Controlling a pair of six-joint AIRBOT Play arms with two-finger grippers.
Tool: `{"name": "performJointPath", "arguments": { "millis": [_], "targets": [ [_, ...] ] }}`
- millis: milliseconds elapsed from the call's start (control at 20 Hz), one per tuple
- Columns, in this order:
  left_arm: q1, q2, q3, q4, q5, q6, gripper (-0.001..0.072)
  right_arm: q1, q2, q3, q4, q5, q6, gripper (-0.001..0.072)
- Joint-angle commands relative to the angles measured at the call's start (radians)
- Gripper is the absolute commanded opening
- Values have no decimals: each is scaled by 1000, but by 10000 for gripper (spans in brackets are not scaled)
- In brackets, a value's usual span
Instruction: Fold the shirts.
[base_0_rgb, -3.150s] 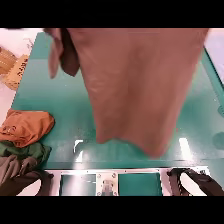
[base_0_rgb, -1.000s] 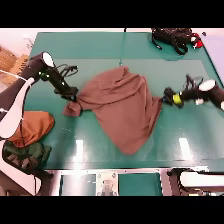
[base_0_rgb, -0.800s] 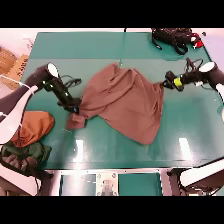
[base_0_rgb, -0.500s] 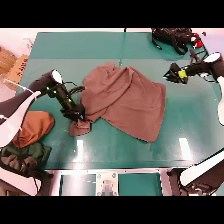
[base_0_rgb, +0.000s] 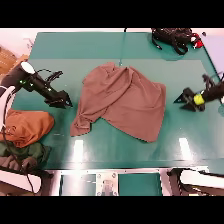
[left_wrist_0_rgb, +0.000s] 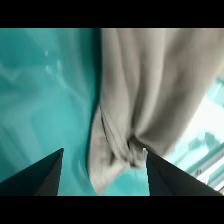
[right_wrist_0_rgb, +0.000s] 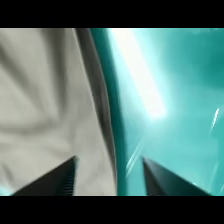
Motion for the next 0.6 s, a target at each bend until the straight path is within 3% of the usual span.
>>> {"name": "performJointPath", "arguments": {
  "millis": [0, 250, 400, 500, 550],
  "targets": [
    [32, -11, -82, -96, 113, 87, 578, -10, 230, -377, 95, -75, -5, 501],
    [32, -13, -111, -137, 132, 111, 578, 100, 267, -713, 293, -215, -72, 505],
    [32, -13, -111, -148, 130, 111, 578, 225, 265, -754, 380, -286, -90, 474],
    [32, -13, -111, -147, 129, 110, 578, 247, 265, -718, 383, -327, -123, 46],
    [32, -13, -111, -146, 120, 109, 578, 231, 265, -675, 355, -312, -138, 16]
  ]
}}
